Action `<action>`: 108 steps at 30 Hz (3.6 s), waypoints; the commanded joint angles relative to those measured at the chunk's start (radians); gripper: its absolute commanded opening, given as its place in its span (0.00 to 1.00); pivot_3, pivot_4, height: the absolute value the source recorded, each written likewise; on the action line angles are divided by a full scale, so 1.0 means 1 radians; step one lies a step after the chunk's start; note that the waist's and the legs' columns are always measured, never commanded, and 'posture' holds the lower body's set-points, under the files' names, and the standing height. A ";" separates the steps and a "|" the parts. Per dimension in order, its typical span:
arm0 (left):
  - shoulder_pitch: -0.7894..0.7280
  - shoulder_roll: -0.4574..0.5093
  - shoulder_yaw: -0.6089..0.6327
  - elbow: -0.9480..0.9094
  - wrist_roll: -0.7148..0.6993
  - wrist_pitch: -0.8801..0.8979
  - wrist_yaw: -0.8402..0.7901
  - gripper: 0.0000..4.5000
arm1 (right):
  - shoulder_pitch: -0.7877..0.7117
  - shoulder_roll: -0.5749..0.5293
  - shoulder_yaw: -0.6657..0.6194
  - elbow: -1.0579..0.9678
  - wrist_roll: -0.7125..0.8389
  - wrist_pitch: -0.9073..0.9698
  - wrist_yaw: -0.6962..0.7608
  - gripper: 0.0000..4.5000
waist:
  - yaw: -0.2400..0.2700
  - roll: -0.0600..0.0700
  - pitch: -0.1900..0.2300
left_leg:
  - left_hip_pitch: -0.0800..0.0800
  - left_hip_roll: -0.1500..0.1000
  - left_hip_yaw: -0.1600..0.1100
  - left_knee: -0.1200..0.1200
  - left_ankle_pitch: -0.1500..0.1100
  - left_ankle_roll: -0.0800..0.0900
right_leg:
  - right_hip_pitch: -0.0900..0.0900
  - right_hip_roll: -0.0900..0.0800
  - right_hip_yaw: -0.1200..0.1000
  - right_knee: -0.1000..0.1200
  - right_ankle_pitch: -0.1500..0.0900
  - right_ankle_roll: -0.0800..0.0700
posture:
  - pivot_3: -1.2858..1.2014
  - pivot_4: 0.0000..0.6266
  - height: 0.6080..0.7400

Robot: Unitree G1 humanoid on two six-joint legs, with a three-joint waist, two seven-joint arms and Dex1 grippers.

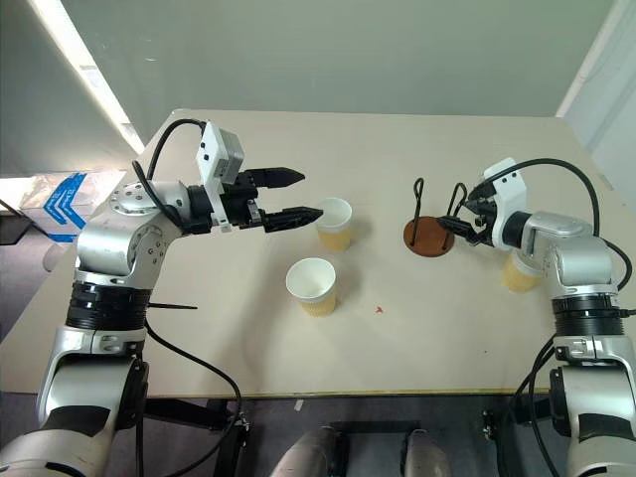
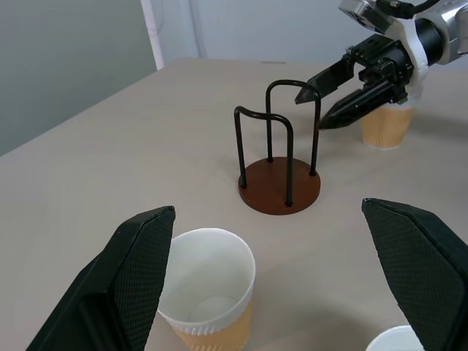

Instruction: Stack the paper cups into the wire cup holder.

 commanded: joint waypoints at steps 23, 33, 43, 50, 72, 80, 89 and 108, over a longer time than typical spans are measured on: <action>-0.002 0.096 0.011 -0.168 -0.080 0.103 -0.138 1.00 | 0.164 -0.049 -0.081 -0.532 0.228 0.312 0.049 0.01 | 0.000 0.000 0.000 | -0.001 0.000 0.000 -0.003 0.000 -0.001 | -0.001 0.000 -0.001 -0.001 -0.001 0.000 | 0.52 0.24 1.00; 0.039 0.171 -0.023 -0.265 -0.152 0.181 -0.266 1.00 | 0.308 -0.082 -0.072 -0.727 0.335 0.397 0.039 0.01 | -0.002 -0.001 0.000 | 0.000 0.000 0.000 -0.003 0.003 -0.002 | -0.001 0.000 -0.001 0.000 -0.004 -0.006 | 0.52 0.24 1.00; 0.046 0.165 -0.040 -0.260 -0.141 0.167 -0.254 1.00 | 0.391 -0.122 -0.013 -0.734 0.296 0.345 0.046 0.01 | -0.004 -0.002 0.000 | 0.001 0.000 -0.001 -0.003 0.007 -0.001 | 0.000 0.000 0.000 0.001 -0.004 -0.008 | 0.52 0.24 1.00; 0.039 0.177 -0.040 -0.243 -0.114 0.149 -0.255 1.00 | 0.437 -0.153 -0.012 -0.734 0.304 0.327 0.052 0.49 | -0.004 -0.005 -0.001 | 0.001 0.000 0.000 -0.003 0.007 -0.001 | 0.000 0.000 0.000 0.000 -0.004 -0.007 | 0.52 0.24 1.00; 0.161 0.342 -0.212 -0.292 0.177 -0.233 -0.405 1.00 | 0.452 -0.173 -0.330 -0.886 0.619 0.499 -0.060 0.97 | -0.007 -0.005 -0.001 | 0.000 0.000 -0.001 -0.005 0.004 -0.001 | -0.001 0.000 0.000 0.000 -0.007 -0.009 | 0.52 0.24 1.00; 0.106 0.277 -0.273 -0.173 0.285 -0.346 -0.399 1.00 | 0.347 -0.204 -0.363 -0.921 0.759 0.520 -0.125 0.97 | -0.007 -0.005 -0.001 | -0.002 0.000 -0.002 -0.005 0.004 -0.001 | -0.004 0.000 0.000 0.001 -0.007 -0.010 | 0.52 0.24 1.00; 0.074 0.214 -0.288 -0.113 0.299 -0.403 -0.435 0.88 | 0.332 -0.257 -0.374 -0.936 0.853 0.512 -0.196 0.97 | -0.006 -0.005 -0.001 | -0.004 0.000 -0.002 -0.005 0.003 -0.002 | -0.006 0.000 -0.001 0.001 -0.006 -0.008 | 0.52 0.24 1.00; 0.006 0.175 -0.288 -0.011 0.282 -0.444 -0.555 0.01 | 0.475 -0.357 -0.476 -0.930 0.783 0.300 -0.055 0.97 | -0.003 -0.005 -0.001 | -0.005 0.000 -0.002 -0.005 0.003 -0.001 | -0.006 0.000 -0.001 0.000 -0.003 -0.002 | 0.52 0.24 1.00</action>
